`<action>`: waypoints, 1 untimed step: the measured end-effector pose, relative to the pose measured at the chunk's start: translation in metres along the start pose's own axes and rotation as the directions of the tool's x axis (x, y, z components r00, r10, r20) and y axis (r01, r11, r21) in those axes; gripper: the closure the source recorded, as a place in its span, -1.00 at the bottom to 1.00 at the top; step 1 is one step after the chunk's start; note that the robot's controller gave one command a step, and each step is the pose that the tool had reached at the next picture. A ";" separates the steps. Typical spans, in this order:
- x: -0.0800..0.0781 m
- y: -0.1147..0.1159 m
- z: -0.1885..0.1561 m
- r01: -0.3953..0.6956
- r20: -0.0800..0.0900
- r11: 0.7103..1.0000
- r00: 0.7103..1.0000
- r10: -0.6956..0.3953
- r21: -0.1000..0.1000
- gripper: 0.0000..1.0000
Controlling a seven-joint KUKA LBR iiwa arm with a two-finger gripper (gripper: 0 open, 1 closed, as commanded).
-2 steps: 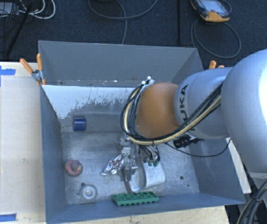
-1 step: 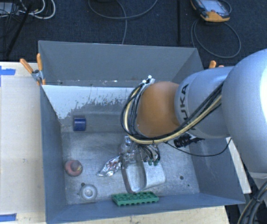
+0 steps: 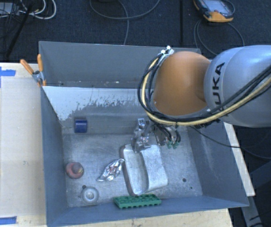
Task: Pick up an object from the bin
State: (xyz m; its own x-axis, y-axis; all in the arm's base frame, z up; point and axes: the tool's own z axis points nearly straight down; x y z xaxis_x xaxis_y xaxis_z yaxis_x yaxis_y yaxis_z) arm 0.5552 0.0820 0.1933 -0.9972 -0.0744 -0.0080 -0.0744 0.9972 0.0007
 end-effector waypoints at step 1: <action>0.002 -0.001 0.005 -0.002 -0.008 1.000 1.000 0.002 0.000 -1.00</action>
Offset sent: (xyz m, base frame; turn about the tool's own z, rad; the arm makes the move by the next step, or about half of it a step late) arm 0.0000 0.0000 0.0000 0.0000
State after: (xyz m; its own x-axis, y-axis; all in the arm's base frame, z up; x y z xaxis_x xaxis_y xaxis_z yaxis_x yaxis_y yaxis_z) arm 0.5535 0.0814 0.1888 -0.9974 -0.0725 0.0002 -0.0725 0.9974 0.0003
